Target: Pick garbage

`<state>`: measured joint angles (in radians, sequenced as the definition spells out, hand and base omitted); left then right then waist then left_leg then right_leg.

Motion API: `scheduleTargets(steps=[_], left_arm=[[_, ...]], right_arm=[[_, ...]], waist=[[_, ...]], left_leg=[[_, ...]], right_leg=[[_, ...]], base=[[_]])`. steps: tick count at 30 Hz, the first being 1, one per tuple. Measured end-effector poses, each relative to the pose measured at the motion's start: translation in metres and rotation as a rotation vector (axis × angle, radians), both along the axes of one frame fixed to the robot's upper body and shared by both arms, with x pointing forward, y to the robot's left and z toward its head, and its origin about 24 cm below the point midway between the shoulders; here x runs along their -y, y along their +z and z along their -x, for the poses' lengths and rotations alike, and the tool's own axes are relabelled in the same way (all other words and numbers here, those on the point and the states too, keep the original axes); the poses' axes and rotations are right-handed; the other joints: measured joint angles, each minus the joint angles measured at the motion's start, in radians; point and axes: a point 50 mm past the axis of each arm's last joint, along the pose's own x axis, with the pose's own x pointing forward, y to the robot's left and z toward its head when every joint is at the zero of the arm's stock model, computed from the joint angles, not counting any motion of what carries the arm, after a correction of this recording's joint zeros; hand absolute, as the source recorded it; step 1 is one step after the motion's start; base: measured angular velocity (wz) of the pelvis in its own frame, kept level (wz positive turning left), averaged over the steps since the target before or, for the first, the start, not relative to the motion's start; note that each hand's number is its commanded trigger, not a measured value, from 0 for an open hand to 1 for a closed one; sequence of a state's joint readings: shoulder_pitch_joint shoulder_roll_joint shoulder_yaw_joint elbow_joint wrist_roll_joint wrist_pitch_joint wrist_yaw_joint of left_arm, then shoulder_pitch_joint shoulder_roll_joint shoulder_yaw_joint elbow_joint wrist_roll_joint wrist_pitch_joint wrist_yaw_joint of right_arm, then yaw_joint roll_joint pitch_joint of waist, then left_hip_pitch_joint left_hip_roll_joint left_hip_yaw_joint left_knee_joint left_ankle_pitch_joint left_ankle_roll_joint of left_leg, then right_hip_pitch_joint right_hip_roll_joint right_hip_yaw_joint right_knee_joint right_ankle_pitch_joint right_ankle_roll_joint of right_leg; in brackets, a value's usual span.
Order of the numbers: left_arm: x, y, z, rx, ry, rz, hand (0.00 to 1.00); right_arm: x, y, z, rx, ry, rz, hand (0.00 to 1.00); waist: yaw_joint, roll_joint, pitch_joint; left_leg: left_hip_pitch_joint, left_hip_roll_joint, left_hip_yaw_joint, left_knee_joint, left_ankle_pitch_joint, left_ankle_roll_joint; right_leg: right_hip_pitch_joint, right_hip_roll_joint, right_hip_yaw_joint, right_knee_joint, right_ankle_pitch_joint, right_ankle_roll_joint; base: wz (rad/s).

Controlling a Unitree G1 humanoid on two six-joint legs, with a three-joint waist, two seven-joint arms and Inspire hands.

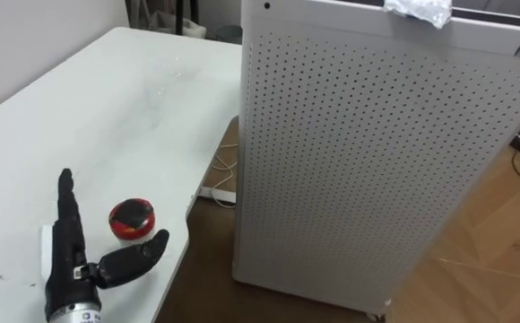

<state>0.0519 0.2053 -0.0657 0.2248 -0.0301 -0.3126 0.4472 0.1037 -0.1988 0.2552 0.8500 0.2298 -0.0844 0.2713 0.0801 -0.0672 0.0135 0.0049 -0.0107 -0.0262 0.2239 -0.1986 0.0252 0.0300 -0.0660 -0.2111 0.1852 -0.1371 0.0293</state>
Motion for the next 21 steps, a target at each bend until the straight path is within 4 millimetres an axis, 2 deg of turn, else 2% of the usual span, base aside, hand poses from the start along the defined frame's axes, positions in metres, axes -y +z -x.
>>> scheduleTargets(steps=[4,9,10,12,21], left_arm=[[0.0018,0.0005,-0.0018,-0.003,-0.021,0.001,0.0],[0.0027,0.0001,-0.002,-0.007,-0.03,0.003,0.0],[0.0028,0.0001,-0.002,-0.007,-0.03,0.003,0.16],[0.003,0.0,-0.002,-0.007,-0.03,0.004,1.0],[0.0054,-0.0008,-0.0023,-0.014,-0.051,0.006,1.0]], right_arm=[[-0.0004,-0.0001,0.0001,0.0,0.0,-0.002,1.0],[-0.0013,-0.0002,0.0,0.0,0.0,-0.005,1.0],[-0.0015,-0.0002,0.0001,0.0,0.0,-0.005,1.0],[-0.0015,-0.0002,0.0001,0.0,0.0,-0.005,1.0],[-0.0013,-0.0008,0.0019,-0.005,-0.001,-0.005,1.0]], waist=[[-0.003,0.008,-0.0049],[-0.019,0.009,-0.0054],[-0.022,0.009,-0.0055],[-0.023,0.01,-0.0054],[-0.029,0.02,-0.0012]], left_leg=[[0.003,0.0,0.01,-0.001,0.0,0.0],[0.005,0.002,0.017,-0.001,0.0,0.0],[0.006,0.002,0.019,-0.001,0.0,0.0],[0.006,0.003,0.021,-0.001,0.0,0.0],[0.005,0.002,0.022,-0.001,0.0,0.0]], right_leg=[[-0.002,0.0,0.013,0.0,0.0,0.0],[-0.001,0.001,0.015,0.001,0.0,0.0],[-0.001,0.001,0.016,0.001,0.0,0.0],[-0.001,0.001,0.017,0.002,0.0,0.0],[-0.003,0.002,0.02,0.002,0.0,0.0]], base=[[-0.07],[-0.01],[-0.04],[-0.02],[0.0]])
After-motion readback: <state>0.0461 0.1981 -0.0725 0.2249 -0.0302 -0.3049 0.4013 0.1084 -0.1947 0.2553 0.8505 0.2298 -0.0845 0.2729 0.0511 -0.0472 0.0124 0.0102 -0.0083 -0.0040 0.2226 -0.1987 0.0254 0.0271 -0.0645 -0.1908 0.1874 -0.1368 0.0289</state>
